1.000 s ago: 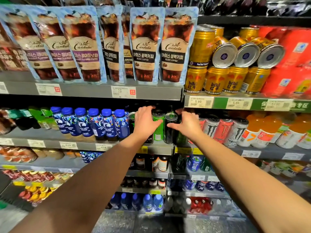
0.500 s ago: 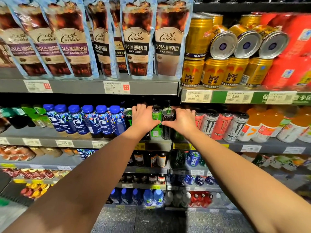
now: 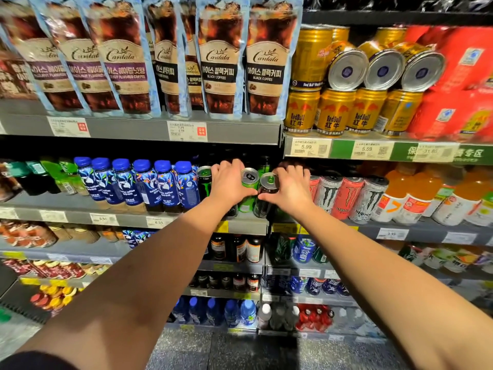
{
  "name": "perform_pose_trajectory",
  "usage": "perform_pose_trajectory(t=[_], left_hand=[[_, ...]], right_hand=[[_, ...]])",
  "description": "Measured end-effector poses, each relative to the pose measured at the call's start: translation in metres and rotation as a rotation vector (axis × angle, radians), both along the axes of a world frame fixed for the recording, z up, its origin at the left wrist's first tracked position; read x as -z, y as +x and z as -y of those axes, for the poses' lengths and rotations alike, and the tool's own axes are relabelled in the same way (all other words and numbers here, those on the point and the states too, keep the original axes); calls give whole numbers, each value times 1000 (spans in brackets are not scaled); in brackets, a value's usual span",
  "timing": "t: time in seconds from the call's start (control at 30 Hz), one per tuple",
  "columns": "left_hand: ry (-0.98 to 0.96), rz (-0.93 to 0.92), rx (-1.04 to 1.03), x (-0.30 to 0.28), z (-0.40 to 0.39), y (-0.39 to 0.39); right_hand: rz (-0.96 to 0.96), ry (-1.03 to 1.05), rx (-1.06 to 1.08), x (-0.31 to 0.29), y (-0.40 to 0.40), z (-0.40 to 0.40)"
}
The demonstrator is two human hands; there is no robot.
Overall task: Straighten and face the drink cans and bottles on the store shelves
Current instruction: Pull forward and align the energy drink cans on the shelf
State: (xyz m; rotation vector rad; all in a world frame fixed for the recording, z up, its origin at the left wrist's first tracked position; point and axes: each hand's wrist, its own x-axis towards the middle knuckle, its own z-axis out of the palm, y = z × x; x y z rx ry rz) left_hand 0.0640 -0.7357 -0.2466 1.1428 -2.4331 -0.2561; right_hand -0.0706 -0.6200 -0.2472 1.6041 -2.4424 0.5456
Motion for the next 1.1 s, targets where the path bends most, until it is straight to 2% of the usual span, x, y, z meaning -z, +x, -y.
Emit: perform_pose_trajectory(t=[0.2,0.43,0.63,0.9,1.1], left_hand=[[-50,-93,-14,12,-14,4],[-143,-223,-6,28,-38,16],[-217,-344,30,30,-55,28],[26,-557,-23,30,-67,40],[90,-664,-6,31,-64,43]], right_hand=[[-75,-137,15,11,9,-13],[287,-192,-27,18,16,-21],[381,-229,-43,20,19,-24],[435,-222,-57,17,25,-23],[471,-225,-56,17,24,-21]])
